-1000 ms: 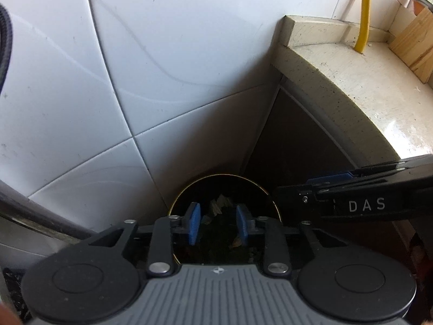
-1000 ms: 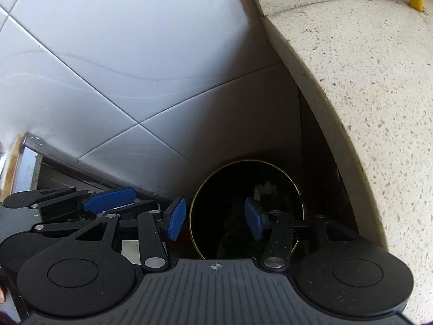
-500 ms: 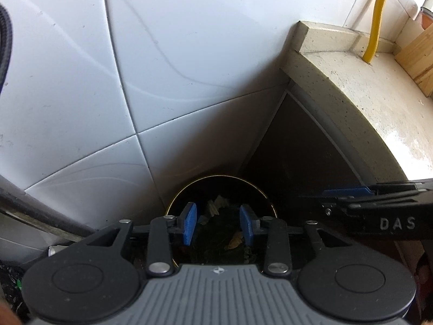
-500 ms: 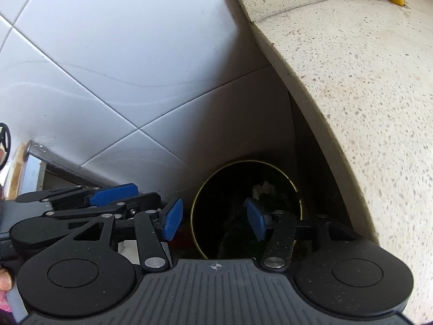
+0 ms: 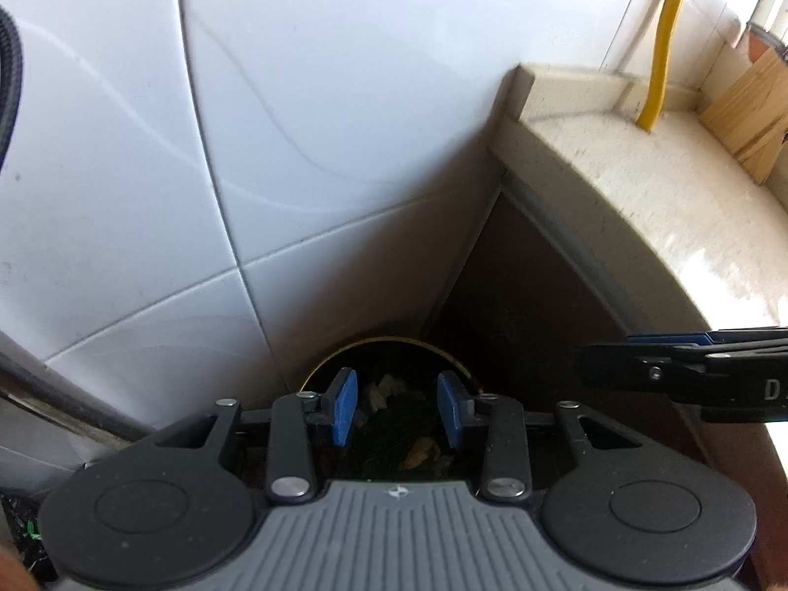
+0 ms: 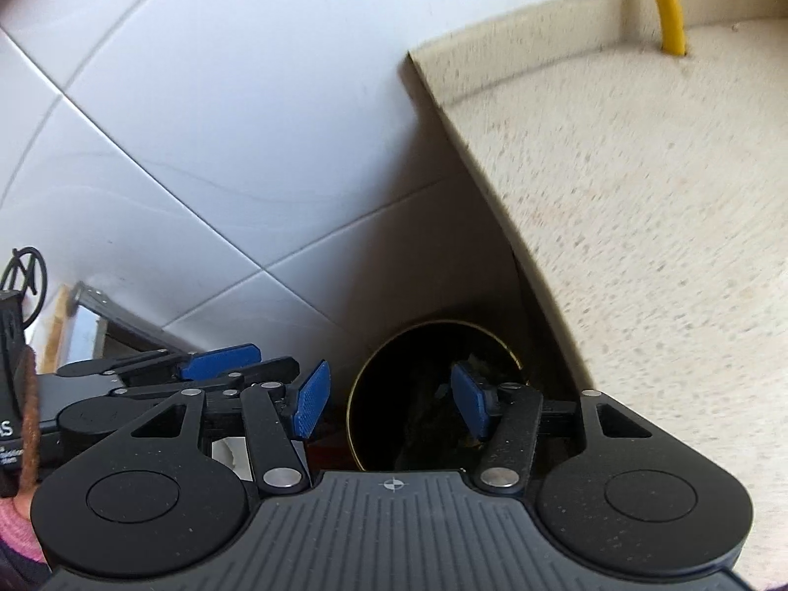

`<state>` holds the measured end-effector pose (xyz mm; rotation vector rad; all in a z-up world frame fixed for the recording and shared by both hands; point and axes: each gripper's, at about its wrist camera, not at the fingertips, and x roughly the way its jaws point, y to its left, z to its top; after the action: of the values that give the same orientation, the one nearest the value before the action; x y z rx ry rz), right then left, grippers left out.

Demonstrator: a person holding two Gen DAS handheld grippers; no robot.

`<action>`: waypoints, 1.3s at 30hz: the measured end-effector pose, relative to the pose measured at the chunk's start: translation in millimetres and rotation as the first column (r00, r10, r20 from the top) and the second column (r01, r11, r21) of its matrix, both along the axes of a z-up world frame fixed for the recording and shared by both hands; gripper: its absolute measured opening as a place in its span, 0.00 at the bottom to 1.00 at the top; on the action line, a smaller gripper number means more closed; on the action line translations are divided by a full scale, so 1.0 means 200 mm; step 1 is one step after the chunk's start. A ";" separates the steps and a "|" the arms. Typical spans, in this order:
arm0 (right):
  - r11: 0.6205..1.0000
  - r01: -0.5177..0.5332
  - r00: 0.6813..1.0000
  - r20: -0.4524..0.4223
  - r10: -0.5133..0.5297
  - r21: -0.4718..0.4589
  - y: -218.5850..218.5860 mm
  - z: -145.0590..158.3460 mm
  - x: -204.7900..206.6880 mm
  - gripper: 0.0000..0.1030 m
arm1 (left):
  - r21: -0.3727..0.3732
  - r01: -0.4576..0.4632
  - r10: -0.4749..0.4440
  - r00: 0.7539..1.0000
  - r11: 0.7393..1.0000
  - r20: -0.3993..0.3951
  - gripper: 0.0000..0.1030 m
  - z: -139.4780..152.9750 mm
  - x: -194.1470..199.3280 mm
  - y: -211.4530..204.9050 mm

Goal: Collect trash
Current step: 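Move both open grippers back over the counter toward the plastic wrappers, then lower the left gripper onto the clear plastic bag with blue print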

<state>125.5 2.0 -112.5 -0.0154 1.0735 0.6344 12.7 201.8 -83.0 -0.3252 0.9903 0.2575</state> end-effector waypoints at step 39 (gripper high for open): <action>0.877 0.468 0.847 0.227 -0.481 0.113 -1.38 0.49 -0.09 0.73 | -0.327 0.586 -0.535 0.810 0.741 0.241 0.39 0.32 0.32 -1.10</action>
<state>108.0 -273.4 -14.3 0.2091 0.7717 0.2001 77.3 -17.6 -18.4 -0.3798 0.9597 -0.5242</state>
